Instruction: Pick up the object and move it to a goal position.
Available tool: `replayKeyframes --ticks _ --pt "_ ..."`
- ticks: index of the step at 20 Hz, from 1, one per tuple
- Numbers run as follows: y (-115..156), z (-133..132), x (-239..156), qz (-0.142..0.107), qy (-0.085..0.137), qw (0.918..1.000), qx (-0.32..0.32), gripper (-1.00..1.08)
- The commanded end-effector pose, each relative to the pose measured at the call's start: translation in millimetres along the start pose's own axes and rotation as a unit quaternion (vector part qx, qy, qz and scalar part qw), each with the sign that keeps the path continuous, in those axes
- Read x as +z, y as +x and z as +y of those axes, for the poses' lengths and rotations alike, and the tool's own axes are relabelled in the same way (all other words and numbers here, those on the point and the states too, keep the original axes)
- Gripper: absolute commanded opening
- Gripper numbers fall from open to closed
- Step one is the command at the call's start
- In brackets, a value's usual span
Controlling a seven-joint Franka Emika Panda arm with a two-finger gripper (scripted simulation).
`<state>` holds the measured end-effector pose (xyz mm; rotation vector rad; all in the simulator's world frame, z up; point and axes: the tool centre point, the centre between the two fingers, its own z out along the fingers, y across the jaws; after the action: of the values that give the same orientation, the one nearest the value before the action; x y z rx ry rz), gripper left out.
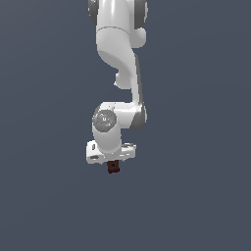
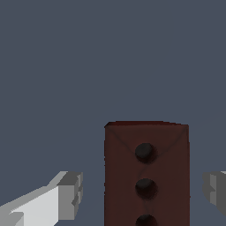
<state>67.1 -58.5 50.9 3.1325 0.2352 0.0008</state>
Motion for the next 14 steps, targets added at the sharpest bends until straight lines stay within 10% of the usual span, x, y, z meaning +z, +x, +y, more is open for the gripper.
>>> replayKeyframes --ticks 1,8,9,14 --pt "-0.6 -0.2 13.4 0.000 0.000 1.0000 0.000 1.00" --pt "0.8 0.5 23.9 0.000 0.000 1.0000 0.000 1.00" --pt "0.8 0.5 23.9 0.000 0.000 1.0000 0.000 -1.00" --pt "0.8 0.5 23.9 0.000 0.000 1.0000 0.000 -1.00"
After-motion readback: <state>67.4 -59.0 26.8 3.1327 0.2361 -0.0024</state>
